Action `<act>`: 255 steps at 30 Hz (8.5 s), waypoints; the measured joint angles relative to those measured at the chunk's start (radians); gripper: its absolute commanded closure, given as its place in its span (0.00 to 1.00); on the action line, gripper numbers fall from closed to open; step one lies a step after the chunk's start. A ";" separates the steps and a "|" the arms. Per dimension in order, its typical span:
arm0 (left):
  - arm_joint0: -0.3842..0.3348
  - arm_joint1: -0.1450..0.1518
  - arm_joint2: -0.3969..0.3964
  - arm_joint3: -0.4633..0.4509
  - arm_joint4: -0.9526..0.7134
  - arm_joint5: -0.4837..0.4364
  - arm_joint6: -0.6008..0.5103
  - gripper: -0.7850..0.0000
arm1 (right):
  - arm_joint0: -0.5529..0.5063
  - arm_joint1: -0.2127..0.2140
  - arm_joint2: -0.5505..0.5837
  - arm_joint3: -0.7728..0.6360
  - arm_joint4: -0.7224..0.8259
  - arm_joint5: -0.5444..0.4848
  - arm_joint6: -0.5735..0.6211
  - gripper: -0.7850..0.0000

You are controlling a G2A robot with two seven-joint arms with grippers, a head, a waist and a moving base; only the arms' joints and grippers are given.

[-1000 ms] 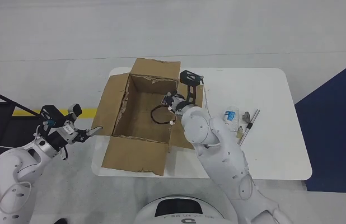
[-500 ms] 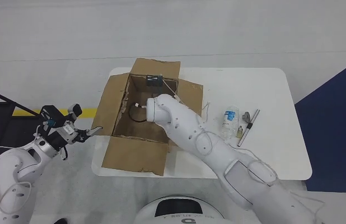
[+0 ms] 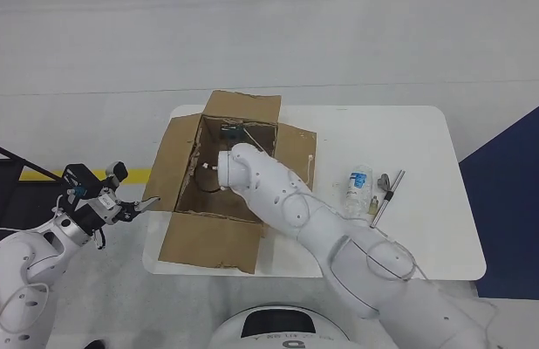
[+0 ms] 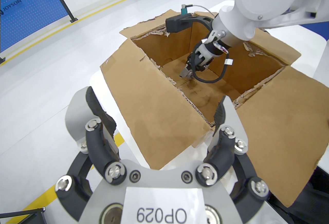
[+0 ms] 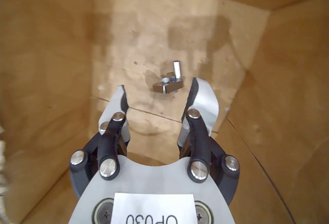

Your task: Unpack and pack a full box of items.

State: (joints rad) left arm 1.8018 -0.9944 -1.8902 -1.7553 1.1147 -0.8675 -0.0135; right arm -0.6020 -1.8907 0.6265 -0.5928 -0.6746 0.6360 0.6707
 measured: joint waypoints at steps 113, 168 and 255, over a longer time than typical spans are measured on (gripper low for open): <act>0.000 0.000 0.000 0.000 0.000 0.000 0.000 0.00 | -0.176 0.096 0.140 -0.471 -0.219 -0.101 0.399 0.00; 0.000 0.000 0.000 0.000 0.000 0.000 0.000 0.00 | -0.465 0.220 0.510 -0.821 -0.390 0.080 0.107 0.00; -0.275 0.018 0.288 0.263 -0.547 -0.105 -0.494 0.00 | -1.001 0.317 0.761 -1.455 -0.270 -0.289 0.073 0.00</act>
State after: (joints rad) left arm 1.5271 -0.9761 -1.6022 -1.4920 0.5677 -0.9724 -0.5072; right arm -1.6027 -1.5739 1.3870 -2.0482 -0.9441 0.3468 0.7440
